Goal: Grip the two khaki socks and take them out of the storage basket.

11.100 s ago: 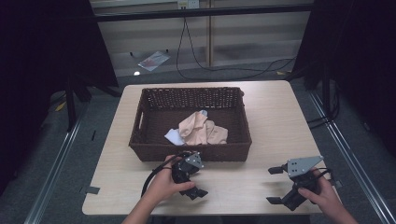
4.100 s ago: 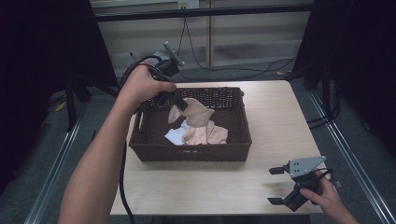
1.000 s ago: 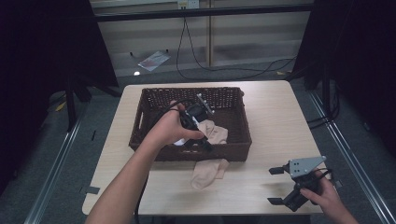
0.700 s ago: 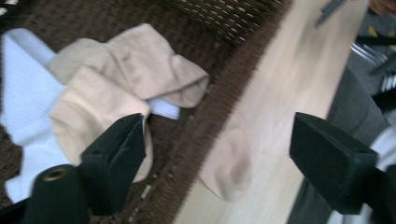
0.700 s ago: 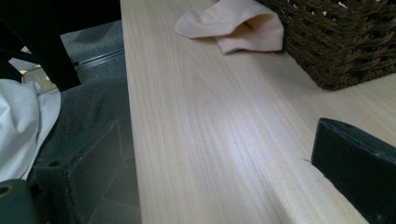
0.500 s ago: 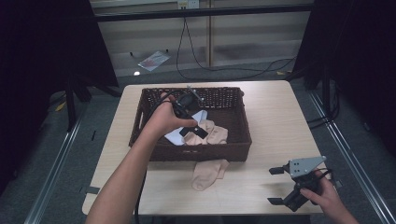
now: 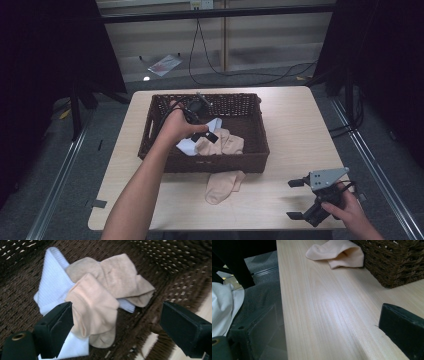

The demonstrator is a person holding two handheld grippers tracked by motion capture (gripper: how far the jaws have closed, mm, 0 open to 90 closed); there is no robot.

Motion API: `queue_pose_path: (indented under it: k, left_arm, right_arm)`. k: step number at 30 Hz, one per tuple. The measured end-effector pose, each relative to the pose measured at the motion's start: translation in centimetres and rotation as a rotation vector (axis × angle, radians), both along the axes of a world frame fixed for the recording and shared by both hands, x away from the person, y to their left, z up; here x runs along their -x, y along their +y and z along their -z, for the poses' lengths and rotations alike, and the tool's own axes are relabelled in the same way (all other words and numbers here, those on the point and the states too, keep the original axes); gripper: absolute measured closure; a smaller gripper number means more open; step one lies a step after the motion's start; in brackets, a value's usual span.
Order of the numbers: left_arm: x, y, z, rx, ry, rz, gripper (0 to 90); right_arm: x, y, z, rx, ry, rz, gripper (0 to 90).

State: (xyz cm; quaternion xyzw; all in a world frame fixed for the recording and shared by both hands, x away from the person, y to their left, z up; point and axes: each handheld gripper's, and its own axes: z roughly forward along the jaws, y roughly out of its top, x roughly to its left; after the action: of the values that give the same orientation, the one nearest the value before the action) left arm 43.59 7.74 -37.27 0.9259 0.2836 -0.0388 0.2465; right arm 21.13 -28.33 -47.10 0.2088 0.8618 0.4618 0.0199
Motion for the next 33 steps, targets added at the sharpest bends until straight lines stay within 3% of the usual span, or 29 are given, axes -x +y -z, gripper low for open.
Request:
queue_pose_path:
  k: [3,8,18,20,33]
  left_arm:
    - [-0.5,0.3,0.6,-0.015,-0.002,-0.012,11.1]
    - [-1.1,0.6,1.3,0.001,-0.022,-0.060,11.4]
    - [-1.9,0.2,3.5,-0.016,-0.022,-0.067,14.2]
    - [-2.0,0.1,3.8,-0.038,-0.026,-0.065,15.8]
    - [-2.6,-0.6,6.6,-0.042,-0.021,-0.074,16.8]
  right_arm:
    - [0.0,0.0,0.0,-0.004,0.000,0.001,1.3]
    - [0.0,0.0,0.0,0.000,0.000,0.002,1.3]
    - [0.0,0.0,0.0,-0.002,0.003,0.003,1.2]
    - [0.0,0.0,0.0,0.001,0.000,0.001,1.3]
    - [0.0,0.0,0.0,0.000,-0.001,-0.001,1.3]
